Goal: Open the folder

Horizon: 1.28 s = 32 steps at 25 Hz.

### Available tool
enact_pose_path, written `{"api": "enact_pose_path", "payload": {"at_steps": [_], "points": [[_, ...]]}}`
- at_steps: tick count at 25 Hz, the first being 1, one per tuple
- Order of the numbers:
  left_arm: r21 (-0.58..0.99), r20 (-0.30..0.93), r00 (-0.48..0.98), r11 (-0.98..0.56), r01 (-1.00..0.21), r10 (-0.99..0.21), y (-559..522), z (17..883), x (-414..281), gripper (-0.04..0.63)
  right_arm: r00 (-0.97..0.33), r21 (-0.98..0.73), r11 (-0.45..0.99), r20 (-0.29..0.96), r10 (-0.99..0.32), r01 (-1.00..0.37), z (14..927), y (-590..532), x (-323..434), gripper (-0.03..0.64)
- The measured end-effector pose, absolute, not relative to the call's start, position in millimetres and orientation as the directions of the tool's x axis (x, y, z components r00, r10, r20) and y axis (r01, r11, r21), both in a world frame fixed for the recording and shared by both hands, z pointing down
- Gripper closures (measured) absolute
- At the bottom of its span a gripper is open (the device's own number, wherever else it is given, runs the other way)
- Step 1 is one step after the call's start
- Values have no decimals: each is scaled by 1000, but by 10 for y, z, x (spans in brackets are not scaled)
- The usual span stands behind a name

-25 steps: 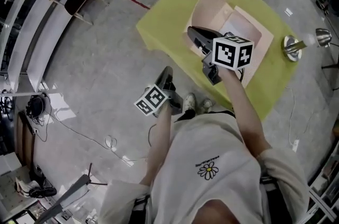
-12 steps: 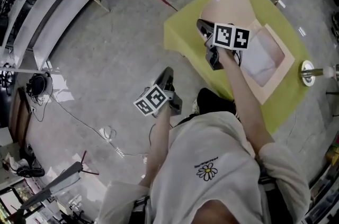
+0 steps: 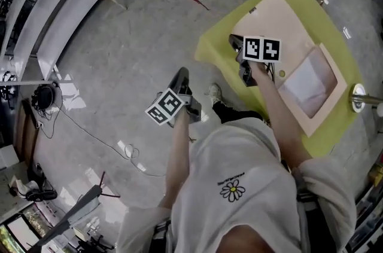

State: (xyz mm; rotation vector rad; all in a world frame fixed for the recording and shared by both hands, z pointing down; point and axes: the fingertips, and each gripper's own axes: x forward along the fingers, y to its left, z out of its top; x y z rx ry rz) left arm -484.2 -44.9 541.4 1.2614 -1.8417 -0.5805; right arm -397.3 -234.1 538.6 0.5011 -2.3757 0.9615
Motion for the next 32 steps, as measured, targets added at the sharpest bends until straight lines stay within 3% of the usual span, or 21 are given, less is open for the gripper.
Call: {"api": "enact_pose_path", "payload": {"at_steps": [7,15,16,21,25,32], "points": [[685,385,-116,367,-629,-916,-974,5224,-5616,581,-707,-463,671,695,-130,-579,5760,-2316,-4117,598],[689,398,40,270,-672,-917,-1420,5329,-5730,581,-570,-363,689,817,-89,-627,6053,-2305,-4168,576],[692,398,63,254,-675,-915,-1472,5348,-5739,581,-556,-367,684,828,-68,-631,6072,-2309,-4183,607],[715,398,155,200,-670,-904,-1656,5433,-5878,581,-647,-566,508,762,21,-650,6085,-2347,-4256,607],[721,390,225,144,-678,-893,-1737,5380,-5977,581,-657,-592,411,753,-25,-694,6087,-2376,-4236,607],[665,328,263,23,-747,-907,-1891,5044,-6135,581,-489,-340,518,853,-181,-785,6073,-2340,-4244,607]]}}
